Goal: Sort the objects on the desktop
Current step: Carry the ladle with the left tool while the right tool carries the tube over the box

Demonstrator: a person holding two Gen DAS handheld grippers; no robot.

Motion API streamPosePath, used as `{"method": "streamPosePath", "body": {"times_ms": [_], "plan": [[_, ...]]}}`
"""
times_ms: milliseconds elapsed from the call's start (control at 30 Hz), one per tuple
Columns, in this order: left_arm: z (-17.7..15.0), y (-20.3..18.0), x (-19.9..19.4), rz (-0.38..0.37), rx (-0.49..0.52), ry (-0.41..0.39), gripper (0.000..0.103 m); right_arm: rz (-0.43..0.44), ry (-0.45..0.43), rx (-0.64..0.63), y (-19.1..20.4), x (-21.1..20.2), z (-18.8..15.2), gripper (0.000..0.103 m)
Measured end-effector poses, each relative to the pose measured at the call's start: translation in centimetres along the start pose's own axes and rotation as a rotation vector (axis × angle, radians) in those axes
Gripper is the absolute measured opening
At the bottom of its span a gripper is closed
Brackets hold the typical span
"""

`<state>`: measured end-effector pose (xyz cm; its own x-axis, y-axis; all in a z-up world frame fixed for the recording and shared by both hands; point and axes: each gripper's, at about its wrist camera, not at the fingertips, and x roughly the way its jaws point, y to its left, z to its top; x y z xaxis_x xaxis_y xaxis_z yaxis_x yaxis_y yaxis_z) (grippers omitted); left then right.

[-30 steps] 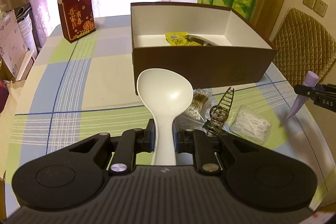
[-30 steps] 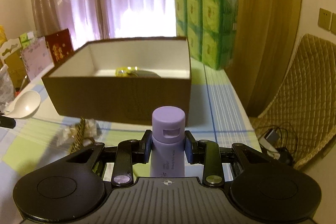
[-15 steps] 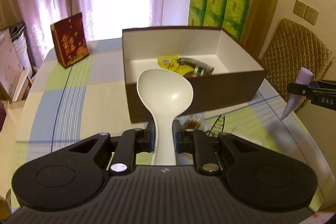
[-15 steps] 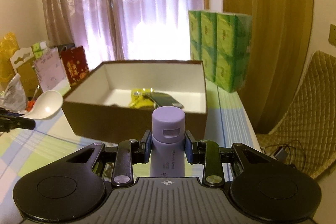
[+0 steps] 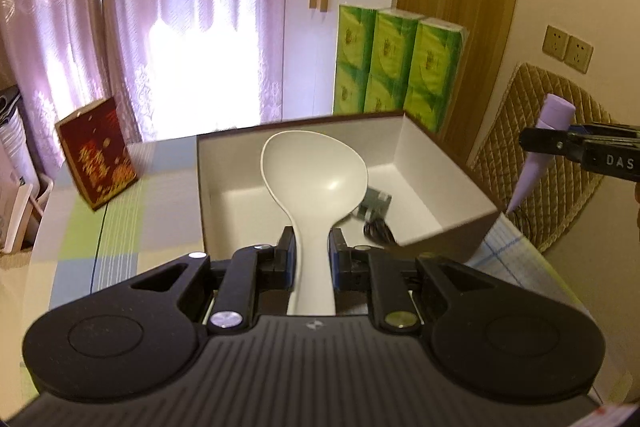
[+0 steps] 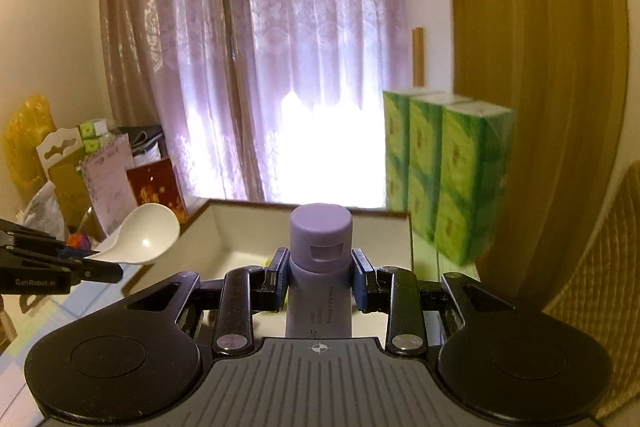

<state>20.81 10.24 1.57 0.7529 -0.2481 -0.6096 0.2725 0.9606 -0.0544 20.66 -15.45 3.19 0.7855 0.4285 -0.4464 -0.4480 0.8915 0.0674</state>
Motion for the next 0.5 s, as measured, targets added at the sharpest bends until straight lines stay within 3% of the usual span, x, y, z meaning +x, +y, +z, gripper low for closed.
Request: {"method": "streamPosePath", "body": {"times_ms": [233,500], "plan": [[3.3,0.5,3.2,0.020,0.047,-0.001,0.013,-0.001,0.049,-0.012,-0.6,4.6,1.7,0.029],[4.8,1.6,8.8,0.028,0.015,0.056,0.013,0.004,0.192,0.001,-1.5,10.0,0.1,0.029]]}}
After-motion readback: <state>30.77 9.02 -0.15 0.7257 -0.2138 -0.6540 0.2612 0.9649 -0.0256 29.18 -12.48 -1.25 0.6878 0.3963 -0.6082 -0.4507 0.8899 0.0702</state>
